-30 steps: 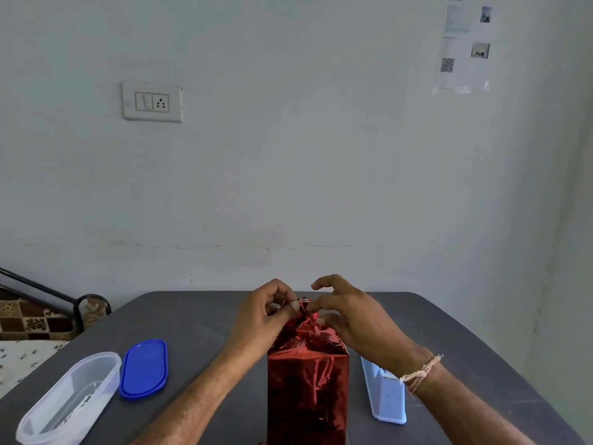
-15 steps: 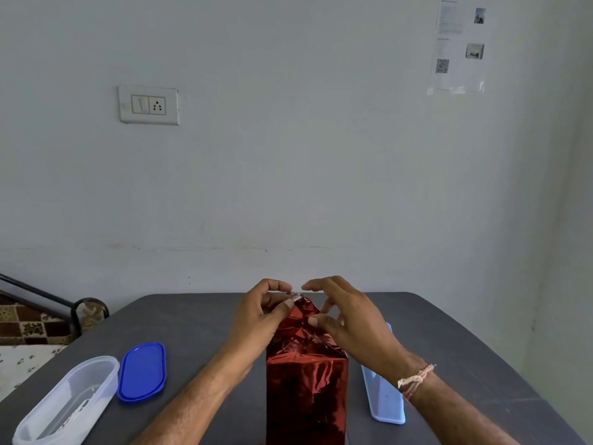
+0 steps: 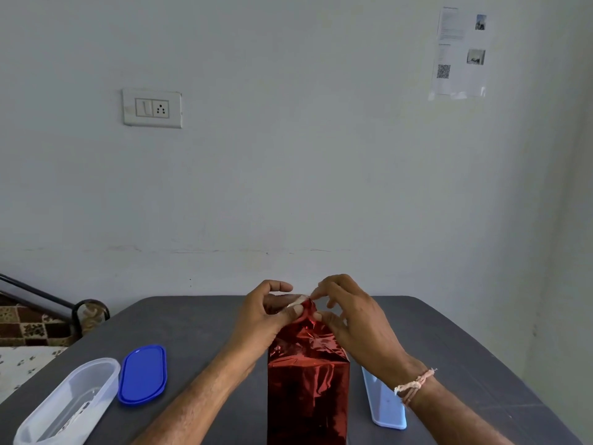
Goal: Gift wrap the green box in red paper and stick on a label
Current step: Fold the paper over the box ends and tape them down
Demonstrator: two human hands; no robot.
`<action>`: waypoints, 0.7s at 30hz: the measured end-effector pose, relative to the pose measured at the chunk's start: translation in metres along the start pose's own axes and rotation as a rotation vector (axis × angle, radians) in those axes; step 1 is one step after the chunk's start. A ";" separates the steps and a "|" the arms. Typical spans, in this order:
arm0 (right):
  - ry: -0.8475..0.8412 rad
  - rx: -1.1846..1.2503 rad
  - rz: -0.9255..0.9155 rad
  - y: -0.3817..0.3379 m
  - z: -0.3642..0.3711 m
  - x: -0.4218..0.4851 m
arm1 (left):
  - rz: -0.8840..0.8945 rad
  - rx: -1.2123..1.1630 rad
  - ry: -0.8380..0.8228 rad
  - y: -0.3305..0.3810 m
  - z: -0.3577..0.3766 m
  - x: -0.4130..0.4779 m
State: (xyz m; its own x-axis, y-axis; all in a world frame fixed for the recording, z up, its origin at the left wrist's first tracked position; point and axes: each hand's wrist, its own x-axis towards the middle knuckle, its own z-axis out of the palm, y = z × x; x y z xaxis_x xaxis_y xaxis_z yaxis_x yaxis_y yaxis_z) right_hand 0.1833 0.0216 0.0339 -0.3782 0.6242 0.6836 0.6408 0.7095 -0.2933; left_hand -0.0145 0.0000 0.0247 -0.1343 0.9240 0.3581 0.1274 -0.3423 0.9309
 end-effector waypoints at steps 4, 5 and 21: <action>0.013 0.151 0.076 0.002 0.004 -0.001 | 0.013 -0.028 0.029 0.001 0.003 0.000; 0.009 0.193 0.107 0.003 0.005 0.000 | 0.016 -0.031 0.028 0.002 0.004 -0.001; 0.012 0.584 0.383 0.004 0.025 0.023 | 0.055 0.017 0.057 0.001 0.003 -0.006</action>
State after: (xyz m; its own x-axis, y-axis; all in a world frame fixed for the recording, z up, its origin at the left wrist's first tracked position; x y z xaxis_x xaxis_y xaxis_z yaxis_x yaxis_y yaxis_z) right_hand 0.1606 0.0465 0.0317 -0.1878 0.8644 0.4664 0.2622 0.5017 -0.8243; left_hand -0.0109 -0.0048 0.0231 -0.1820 0.8926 0.4125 0.1531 -0.3887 0.9086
